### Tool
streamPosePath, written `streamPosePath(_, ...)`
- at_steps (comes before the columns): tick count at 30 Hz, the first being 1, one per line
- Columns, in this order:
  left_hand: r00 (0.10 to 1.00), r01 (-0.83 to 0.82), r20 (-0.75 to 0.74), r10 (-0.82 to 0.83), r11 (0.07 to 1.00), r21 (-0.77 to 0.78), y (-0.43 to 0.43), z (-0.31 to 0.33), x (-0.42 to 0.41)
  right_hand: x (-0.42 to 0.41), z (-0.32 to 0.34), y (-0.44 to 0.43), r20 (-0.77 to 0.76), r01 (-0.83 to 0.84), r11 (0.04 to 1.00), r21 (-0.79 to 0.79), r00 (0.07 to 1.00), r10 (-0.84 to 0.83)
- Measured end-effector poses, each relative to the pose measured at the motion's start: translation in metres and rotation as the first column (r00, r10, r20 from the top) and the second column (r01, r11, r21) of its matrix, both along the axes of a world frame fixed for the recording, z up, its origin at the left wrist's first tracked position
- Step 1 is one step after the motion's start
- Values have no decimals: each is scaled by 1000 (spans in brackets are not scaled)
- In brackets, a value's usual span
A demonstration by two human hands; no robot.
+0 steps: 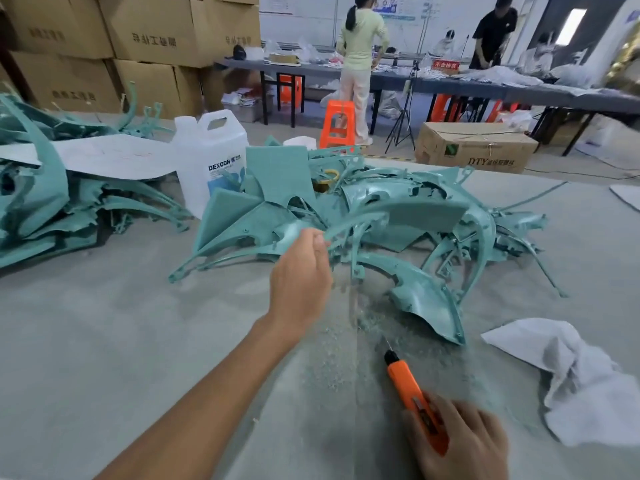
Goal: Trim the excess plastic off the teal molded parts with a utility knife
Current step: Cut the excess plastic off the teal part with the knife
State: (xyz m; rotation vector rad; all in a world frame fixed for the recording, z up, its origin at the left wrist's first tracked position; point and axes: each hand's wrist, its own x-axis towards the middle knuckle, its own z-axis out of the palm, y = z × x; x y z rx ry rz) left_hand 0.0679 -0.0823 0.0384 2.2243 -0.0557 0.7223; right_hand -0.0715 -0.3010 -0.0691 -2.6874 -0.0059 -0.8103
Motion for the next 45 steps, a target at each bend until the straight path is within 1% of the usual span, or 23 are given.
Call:
streamPosePath(2,999,1,-37,-9,979,-206,14,14,3,0,-2,-3,21,3,1000,-17,1000,-3)
streamPosePath(5,990,-9,-125,-72,833,-553,40,36,3,-4,1,-1,1,22,1000,-14,1000,-22)
streamPosePath(7,975,-8,-177,-138,766,-643,67,41,-3,-6,3,1,-26,38,999,-4,999,-38)
streamPosePath(10,902,-5,-348,-256,799,-601,114,34,-24,-10,7,5,-47,68,997,37,997,-66)
streamPosePath(13,740,-19,-600,-306,881,-473,159,22,-47,-12,10,8,-55,100,991,93,994,-96)
streamPosePath(15,645,-30,-731,-223,948,-316,181,19,-56,-13,10,9,-64,113,986,123,992,-106)
streamPosePath(16,641,-24,-755,-138,980,-199,189,20,-59,-14,11,9,-68,116,983,140,992,-107)
streamPosePath(18,713,-14,-688,131,985,172,199,22,-60,-14,12,8,-69,119,979,165,992,-109)
streamPosePath(19,763,-43,-583,281,921,388,198,23,-61,-15,12,8,-71,121,977,176,991,-111)
streamPosePath(20,801,-99,-458,386,839,534,192,24,-65,-16,13,9,-77,128,974,189,990,-115)
streamPosePath(21,847,-145,-349,402,805,575,182,22,-68,-17,14,9,-82,132,970,202,990,-117)
streamPosePath(23,951,-132,-184,249,865,484,153,20,-79,-19,16,10,-80,145,964,225,988,-130)
streamPosePath(25,990,41,-141,30,877,478,114,7,-93,-21,18,10,-92,149,960,239,987,-130)
streamPosePath(27,911,311,-387,-141,850,425,77,-15,-101,-23,20,10,-98,157,953,260,986,-136)
streamPosePath(29,758,451,-643,-104,797,402,60,-41,-97,-25,21,9,-127,167,940,298,983,-135)
streamPosePath(30,708,477,-705,-45,767,430,57,-49,-94,-27,22,9,-143,163,935,314,982,-123)
streamPosePath(31,698,471,-716,0,752,460,58,-54,-89,-28,23,10,-146,163,931,328,982,-120)
streamPosePath(33,735,426,-677,51,742,518,64,-56,-81,-29,25,11,-144,156,922,354,983,-112)
streamPosePath(35,800,419,-600,22,696,583,70,-52,-79,-29,24,9,-134,150,920,361,985,-109)
streamPosePath(38,945,294,-305,-119,718,631,74,-33,-89,-30,23,10,-92,134,913,386,990,-106)
streamPosePath(40,977,212,-120,-177,746,631,76,-20,-97,-31,24,11,-53,133,907,400,991,-123)
streamPosePath(42,982,184,-82,-167,803,567,76,-9,-105,-32,27,12,-57,134,888,440,991,-121)
streamPosePath(45,987,164,-63,-151,908,386,74,7,-113,-34,34,12,-127,150,836,528,987,-97)
